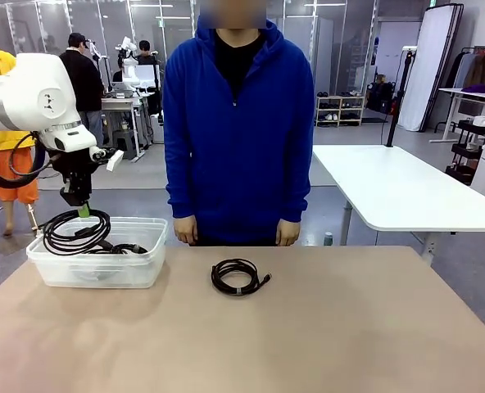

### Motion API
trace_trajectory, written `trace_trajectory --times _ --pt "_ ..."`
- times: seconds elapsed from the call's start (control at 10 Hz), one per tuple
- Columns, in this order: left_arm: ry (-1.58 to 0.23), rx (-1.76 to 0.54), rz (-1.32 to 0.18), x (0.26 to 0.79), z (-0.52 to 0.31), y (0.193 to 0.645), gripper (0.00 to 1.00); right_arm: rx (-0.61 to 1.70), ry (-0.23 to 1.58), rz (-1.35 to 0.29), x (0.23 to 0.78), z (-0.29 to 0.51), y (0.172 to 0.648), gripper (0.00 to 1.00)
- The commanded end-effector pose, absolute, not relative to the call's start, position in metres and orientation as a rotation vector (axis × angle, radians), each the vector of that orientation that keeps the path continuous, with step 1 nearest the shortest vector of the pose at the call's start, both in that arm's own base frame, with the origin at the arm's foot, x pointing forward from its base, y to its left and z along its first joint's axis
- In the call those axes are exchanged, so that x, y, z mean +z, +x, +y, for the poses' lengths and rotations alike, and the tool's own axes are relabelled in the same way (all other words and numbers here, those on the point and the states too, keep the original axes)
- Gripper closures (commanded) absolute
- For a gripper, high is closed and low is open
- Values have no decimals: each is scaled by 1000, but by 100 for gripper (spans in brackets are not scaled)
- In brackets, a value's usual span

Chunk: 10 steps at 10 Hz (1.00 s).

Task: Organize and store the cables.
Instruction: Place the USB Extension Cable into the Organizing box.

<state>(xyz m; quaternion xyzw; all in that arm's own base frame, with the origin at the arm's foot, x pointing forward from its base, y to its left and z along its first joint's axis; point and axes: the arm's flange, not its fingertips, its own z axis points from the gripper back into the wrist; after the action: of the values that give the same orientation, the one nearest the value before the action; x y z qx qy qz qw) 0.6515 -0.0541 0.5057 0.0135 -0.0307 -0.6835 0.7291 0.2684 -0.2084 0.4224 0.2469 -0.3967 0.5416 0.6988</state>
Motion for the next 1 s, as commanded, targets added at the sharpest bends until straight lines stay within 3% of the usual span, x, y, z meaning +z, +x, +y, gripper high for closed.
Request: trace_trajectory --times 0.0,0.2,0.5,0.6,0.7,0.8,0.9 --pt "41 -1408 -31 495 -58 694 86 1207 547 -907 422 -207 269 0" --pt "25 -1371 -11 471 -53 723 86 1207 547 -907 422 -207 269 0" --pt "-1 -1339 58 451 -51 731 86 1207 547 -907 422 -207 269 0" --pt "-10 -1336 55 444 -54 736 67 1207 547 -907 422 -207 269 0" --pt "-7 -1334 67 442 -54 735 60 1207 547 -907 422 -207 269 0" --pt "-6 -1335 54 436 -56 743 41 1207 547 -907 422 -207 269 0" --pt "-11 -1328 71 440 -54 734 34 1207 547 -907 422 -207 269 0"
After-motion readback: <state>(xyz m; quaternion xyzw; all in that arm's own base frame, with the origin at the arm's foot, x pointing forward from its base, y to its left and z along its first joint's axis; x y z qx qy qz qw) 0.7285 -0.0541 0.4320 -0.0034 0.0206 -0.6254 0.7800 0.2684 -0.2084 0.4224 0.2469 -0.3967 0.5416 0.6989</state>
